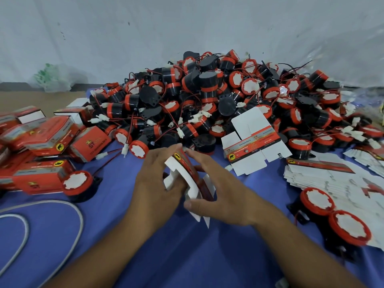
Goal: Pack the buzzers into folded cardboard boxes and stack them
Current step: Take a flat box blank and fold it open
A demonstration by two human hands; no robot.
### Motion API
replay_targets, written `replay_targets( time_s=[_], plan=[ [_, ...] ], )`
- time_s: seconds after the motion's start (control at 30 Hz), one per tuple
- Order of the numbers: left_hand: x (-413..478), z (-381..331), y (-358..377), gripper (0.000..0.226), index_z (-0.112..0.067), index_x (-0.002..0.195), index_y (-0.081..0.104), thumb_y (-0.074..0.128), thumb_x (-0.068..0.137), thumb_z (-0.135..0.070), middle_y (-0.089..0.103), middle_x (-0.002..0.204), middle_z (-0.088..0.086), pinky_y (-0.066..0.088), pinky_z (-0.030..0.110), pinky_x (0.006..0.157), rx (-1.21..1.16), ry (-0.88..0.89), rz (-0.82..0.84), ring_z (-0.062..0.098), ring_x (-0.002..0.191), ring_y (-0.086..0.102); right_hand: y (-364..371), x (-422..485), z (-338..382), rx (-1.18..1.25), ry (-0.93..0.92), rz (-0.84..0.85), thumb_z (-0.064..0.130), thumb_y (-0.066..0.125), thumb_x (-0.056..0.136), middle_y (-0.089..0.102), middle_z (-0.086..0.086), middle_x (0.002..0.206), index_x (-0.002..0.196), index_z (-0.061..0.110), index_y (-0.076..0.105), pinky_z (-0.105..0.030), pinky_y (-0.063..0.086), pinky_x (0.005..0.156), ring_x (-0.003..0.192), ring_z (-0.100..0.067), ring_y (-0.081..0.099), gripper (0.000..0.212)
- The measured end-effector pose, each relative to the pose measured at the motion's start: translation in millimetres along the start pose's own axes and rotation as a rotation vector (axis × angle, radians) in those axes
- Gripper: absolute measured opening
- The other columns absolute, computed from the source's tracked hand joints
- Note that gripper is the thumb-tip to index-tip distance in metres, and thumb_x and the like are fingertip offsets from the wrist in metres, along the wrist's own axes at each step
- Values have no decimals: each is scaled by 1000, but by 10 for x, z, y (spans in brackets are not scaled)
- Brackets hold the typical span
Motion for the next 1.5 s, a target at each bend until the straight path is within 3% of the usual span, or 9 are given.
replay_targets(
  time_s=[0.2, 0.3, 0.43, 0.77, 1.0, 1.1, 1.2, 1.33, 1.5],
  plan=[
    [-31, 145, 62, 53, -20, 143, 51, 53, 94, 2, 63, 101, -38, 44, 7, 63, 64, -71, 103, -5, 80, 62, -134, 13, -68, -92, 25, -161, 47, 67, 79, 35, 19, 147, 153, 38, 20, 1, 36, 92, 130, 9, 40, 87],
    [-75, -6, 154, 70, -45, 145, 29, 46, 94, 0, 52, 145, -9, 46, 26, 100, 34, 86, 245, 11, 124, 54, -264, 2, -132, -39, 45, -337, 51, 65, 77, 42, 9, 140, 148, 26, 35, -5, 42, 87, 122, 0, 49, 80],
    [-109, -81, 279, 63, -52, 144, 26, 50, 93, -23, 30, 155, -28, 28, 43, 120, -136, 69, 430, 4, 149, 21, -355, -21, -220, 116, 115, -434, 43, 70, 74, 59, 5, 128, 132, 26, 54, -15, 46, 84, 112, -3, 60, 62],
    [-31, 23, 228, 68, -42, 143, 41, 59, 84, -70, 40, 149, -16, 43, 28, 104, -341, 10, 461, 11, 143, 34, -205, 30, -96, 385, -9, -207, 42, 74, 84, 61, 3, 134, 116, 21, 74, -47, 46, 105, 128, -22, 56, 38],
    [-52, -23, 305, 108, -18, 126, 49, 47, 55, -99, 53, 125, -3, 44, 34, 103, -309, -74, 607, 14, 116, 53, -317, 26, -5, 431, 24, -388, 50, 76, 71, 72, 6, 110, 75, 31, 79, -28, 51, 80, 112, -12, 65, 20],
    [-90, -186, 400, 89, 1, 130, 44, 62, 80, -70, 57, 125, 6, 43, 2, 70, -242, 37, 686, -1, 84, 50, -344, 22, -72, 521, 117, -466, 59, 67, 70, 73, 6, 106, 70, 28, 78, -26, 51, 71, 99, -17, 67, 33],
    [-114, -350, 382, 41, 10, 137, 39, 40, 104, -14, 63, 122, 15, 42, 2, 56, -298, -79, 709, 7, 81, 56, -328, 32, -85, 637, 147, -472, 70, 71, 67, 75, 3, 102, 68, 25, 77, -27, 52, 68, 87, -17, 68, 45],
    [-144, -112, 367, 47, -46, 147, 29, 36, 101, -55, 40, 146, -26, 33, 18, 111, -355, -79, 665, -1, 130, 41, -307, 54, -84, 722, 149, -445, 87, 72, 50, 75, 1, 98, 64, 23, 74, -29, 53, 67, 78, -16, 68, 65],
    [-80, 58, 310, 55, -60, 137, 41, 42, 85, -80, 52, 138, -21, 41, 17, 99, -346, -43, 520, 6, 119, 52, -260, 45, -38, 547, 88, -470, 91, 58, 61, 72, -5, 98, 69, 29, 75, -27, 55, 69, 90, -27, 67, 64]
  ],
)
Point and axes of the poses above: each hand's wrist, its own x-axis towards the middle knuckle, its own y-axis out of the palm, z = x × y, the point moved 6 cm from there along x, towards the middle knuckle
